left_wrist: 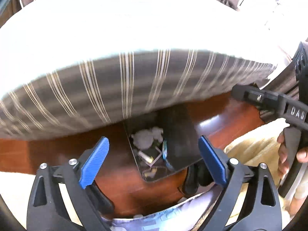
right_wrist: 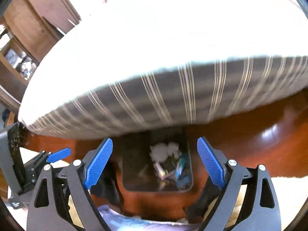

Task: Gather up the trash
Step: 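Raise both tools back over the bed items, then grasp the black box with right tool while left tool grasps yellow bottle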

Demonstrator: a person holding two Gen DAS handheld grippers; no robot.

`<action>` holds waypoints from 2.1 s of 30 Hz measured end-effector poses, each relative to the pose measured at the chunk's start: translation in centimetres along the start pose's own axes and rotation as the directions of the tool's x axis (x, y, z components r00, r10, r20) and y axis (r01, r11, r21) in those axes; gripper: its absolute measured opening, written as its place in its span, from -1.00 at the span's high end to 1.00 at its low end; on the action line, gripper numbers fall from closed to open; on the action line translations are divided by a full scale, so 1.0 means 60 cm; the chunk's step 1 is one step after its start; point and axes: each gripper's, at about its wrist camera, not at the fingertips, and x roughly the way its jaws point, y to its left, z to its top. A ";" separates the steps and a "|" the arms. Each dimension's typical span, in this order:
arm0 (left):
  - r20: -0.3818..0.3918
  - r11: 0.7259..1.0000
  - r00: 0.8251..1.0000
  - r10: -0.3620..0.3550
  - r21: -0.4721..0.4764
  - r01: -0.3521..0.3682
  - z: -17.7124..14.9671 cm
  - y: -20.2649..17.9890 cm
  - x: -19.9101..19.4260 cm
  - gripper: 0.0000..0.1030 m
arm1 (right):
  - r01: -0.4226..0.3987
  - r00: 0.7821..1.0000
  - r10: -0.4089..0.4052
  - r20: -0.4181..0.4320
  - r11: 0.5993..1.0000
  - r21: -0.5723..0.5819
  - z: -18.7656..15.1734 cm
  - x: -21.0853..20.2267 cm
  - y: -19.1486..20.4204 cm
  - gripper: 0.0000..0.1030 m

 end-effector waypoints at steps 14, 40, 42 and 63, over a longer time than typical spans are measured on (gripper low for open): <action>0.161 0.998 0.986 0.044 0.036 -0.050 0.193 0.015 -0.087 -0.84 | 0.111 0.981 -0.102 0.163 0.993 -0.043 0.221 -0.064 -0.008 -0.89; 0.104 0.988 0.990 0.091 0.111 -0.103 0.470 0.024 0.087 -0.84 | 0.184 0.982 -0.174 0.079 0.972 -0.143 0.489 0.164 0.003 -0.89; 0.096 0.989 0.991 0.092 0.108 -0.102 0.478 0.025 0.098 -0.84 | 0.202 0.979 -0.194 0.064 0.965 -0.166 0.495 0.176 0.007 -0.89; 0.116 0.989 0.992 0.053 0.132 -0.069 0.524 0.024 0.140 -0.57 | 0.238 0.971 -0.234 0.050 0.933 -0.269 0.492 0.225 0.014 -0.44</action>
